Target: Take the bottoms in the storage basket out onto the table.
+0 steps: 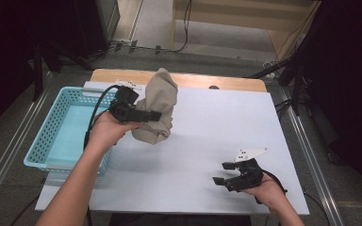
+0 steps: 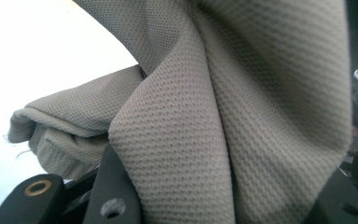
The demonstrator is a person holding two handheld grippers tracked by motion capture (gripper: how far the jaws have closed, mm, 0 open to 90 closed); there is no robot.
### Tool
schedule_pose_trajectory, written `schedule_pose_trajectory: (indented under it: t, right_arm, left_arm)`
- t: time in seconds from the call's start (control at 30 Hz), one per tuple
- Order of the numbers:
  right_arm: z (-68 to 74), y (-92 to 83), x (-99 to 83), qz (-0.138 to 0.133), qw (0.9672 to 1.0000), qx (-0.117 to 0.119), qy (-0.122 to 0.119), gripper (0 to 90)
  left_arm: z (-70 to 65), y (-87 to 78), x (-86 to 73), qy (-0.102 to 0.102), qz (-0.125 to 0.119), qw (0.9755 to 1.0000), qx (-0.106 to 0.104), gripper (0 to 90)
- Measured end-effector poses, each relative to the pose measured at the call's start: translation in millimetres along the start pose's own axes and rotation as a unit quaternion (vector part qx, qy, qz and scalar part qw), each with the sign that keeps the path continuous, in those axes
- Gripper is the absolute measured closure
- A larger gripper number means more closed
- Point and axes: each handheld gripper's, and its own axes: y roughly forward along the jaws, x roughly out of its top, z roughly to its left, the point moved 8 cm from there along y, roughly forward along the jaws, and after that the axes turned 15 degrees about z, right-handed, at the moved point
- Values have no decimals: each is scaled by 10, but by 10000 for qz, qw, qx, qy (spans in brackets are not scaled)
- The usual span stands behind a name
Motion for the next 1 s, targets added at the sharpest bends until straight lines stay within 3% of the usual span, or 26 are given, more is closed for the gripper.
schedule_pose_trajectory:
  t: [0.23,0.37,0.43,0.63,0.7,0.8,0.83,0.93,1.0]
  right_arm:
    - [-14,-22,43,-137,9999,11,64,240]
    - [6,-56,130,-468,9989,72,15,245]
    - [8,-51,172,-634,9979,-54,-103,245]
    - [75,-5,253,-683,9976,59,-63,241]
    - [112,0,277,-734,9971,26,-223,248]
    - [161,-6,309,-721,9969,61,-319,256]
    - [172,-4,311,-693,9971,93,-299,256]
    - [196,18,279,-507,9982,128,-302,211]
    - [190,38,254,-260,9992,208,-221,148]
  left_arm:
    - [-64,368,-11,-43,21,10000,16,560]
    - [-124,579,-44,185,215,9996,22,560]
    - [-155,687,-54,261,292,9992,-14,559]
    - [-249,945,-75,340,180,9991,-162,547]
    - [-269,1030,-109,305,165,9992,-197,537]
    - [-276,1113,-145,417,282,9987,-62,494]
    - [-278,1175,-171,430,462,9980,20,458]
    - [-290,1219,-195,385,686,9969,41,317]
    - [-286,1207,-215,517,898,9939,369,254]
